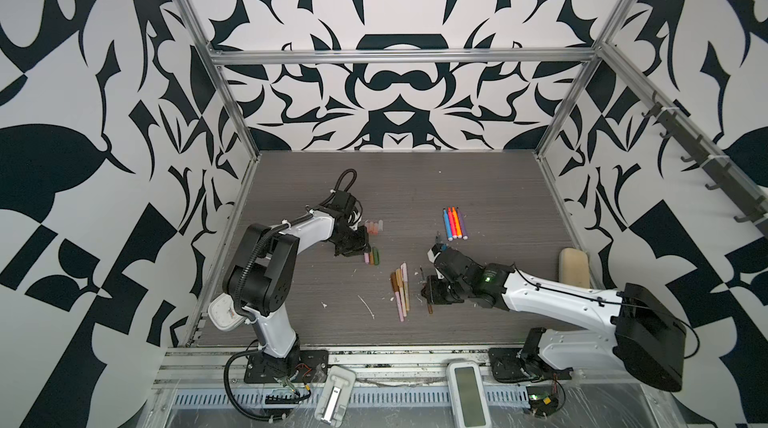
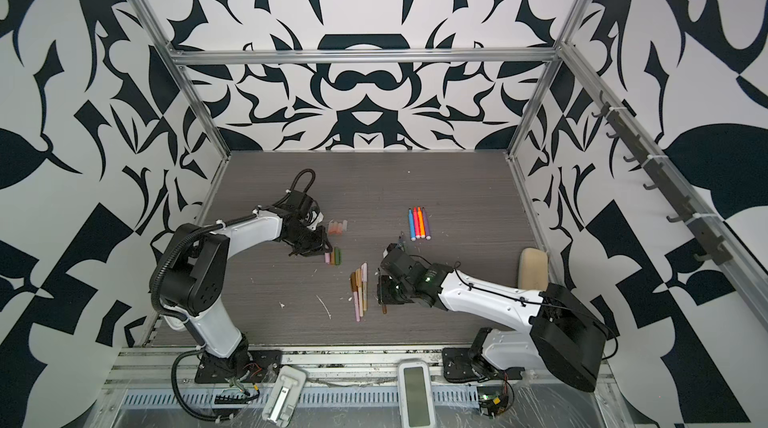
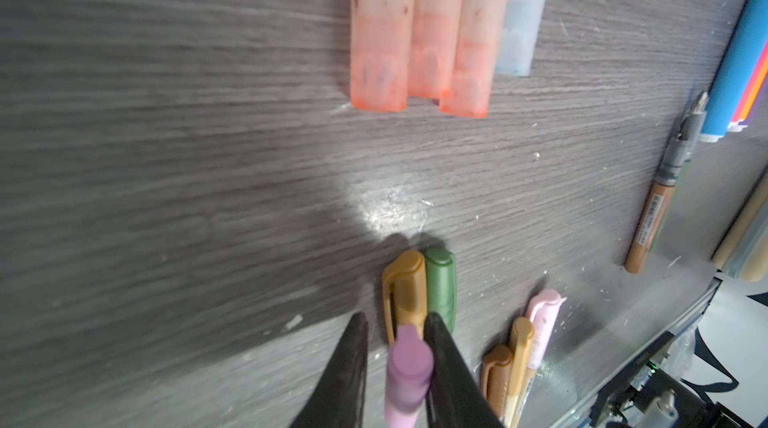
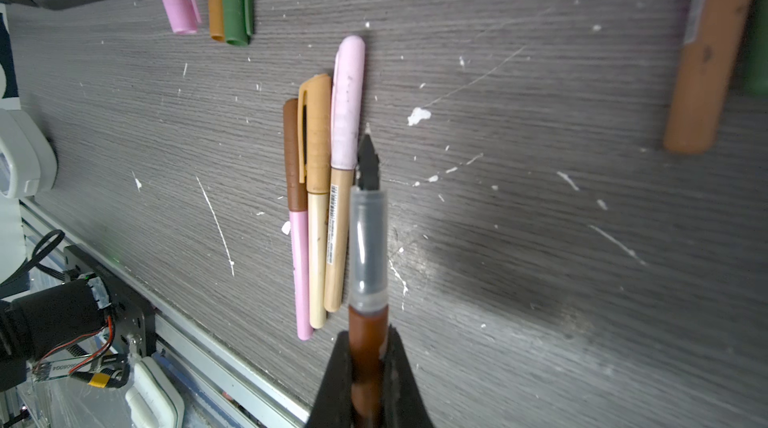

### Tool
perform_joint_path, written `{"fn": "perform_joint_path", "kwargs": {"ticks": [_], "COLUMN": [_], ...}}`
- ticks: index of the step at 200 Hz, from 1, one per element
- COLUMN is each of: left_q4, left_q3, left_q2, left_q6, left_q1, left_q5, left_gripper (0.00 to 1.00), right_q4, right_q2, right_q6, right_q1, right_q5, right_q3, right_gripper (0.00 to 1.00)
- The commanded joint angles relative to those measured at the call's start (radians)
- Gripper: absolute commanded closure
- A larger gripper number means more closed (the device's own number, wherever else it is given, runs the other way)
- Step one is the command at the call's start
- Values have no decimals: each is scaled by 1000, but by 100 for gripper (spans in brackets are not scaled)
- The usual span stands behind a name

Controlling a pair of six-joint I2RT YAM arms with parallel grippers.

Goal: Open the pen caps

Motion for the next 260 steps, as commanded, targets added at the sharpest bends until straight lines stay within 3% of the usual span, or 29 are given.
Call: {"fn": "perform_joint_path", "kwargs": {"ticks": [1,65,113,260], "left_q4": [-2,0,1,-37], "left_q3": [8,3,-1,5], "left_q2": [11,9,-2,5], "left_q6": [0,2,5,19], "left_q1": [-3,-2,-3,-2], "left_q5": [8,8,13,-24], "left_gripper": [72,69,80,75], "right_q4": [3,2,0,-1], "right_q2": [-23,-23,-23,-22], "right_q6": [-6,-5,-4,-3], "right_q1": [2,2,0,1], "right_q5": [19,18,20,21], "right_q3": [1,1,2,4], "right_gripper": [100,100,100,100]}}
